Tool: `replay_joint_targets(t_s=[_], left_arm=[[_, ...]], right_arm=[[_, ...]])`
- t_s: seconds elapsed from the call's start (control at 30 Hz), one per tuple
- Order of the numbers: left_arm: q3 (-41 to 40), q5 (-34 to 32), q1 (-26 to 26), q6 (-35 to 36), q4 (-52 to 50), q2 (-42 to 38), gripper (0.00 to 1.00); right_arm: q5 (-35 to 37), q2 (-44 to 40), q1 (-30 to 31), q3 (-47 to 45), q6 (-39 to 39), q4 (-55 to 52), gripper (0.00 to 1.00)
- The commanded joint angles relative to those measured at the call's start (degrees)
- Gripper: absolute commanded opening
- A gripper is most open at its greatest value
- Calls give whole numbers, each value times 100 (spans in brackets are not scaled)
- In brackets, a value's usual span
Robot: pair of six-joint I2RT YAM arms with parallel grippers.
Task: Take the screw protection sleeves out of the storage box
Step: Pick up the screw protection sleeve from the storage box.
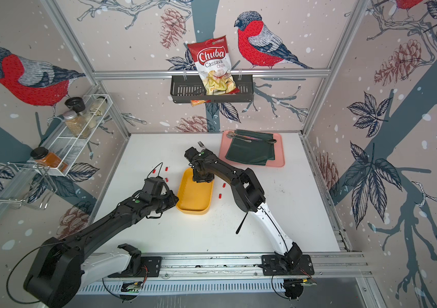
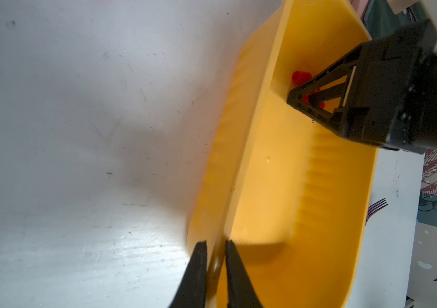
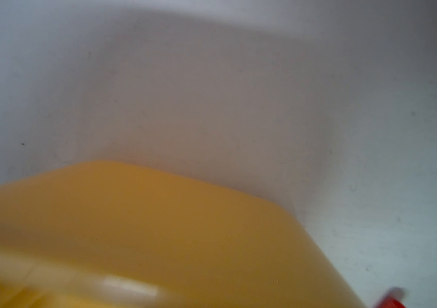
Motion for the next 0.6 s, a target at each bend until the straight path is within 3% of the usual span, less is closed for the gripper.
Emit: replay_joint_targets(t_s=[0.0, 0.07, 0.27, 0.47, 0.57], left_arm=[[-9, -75, -5, 19, -98, -9, 17], [-6, -75, -5, 17, -86, -11, 17], [5, -93, -4, 47, -96, 31, 17], [39, -127, -4, 13, -106, 39, 17], [86, -150, -5, 4, -128, 89, 17]], right_arm=[[50, 87, 15, 19, -61, -79, 34], [45, 114, 40, 18, -57, -67, 30], [51, 122, 60, 71, 76, -79, 7], [10, -360, 63, -34, 426, -143, 2], [-49, -970, -16, -581, 723, 40, 2]])
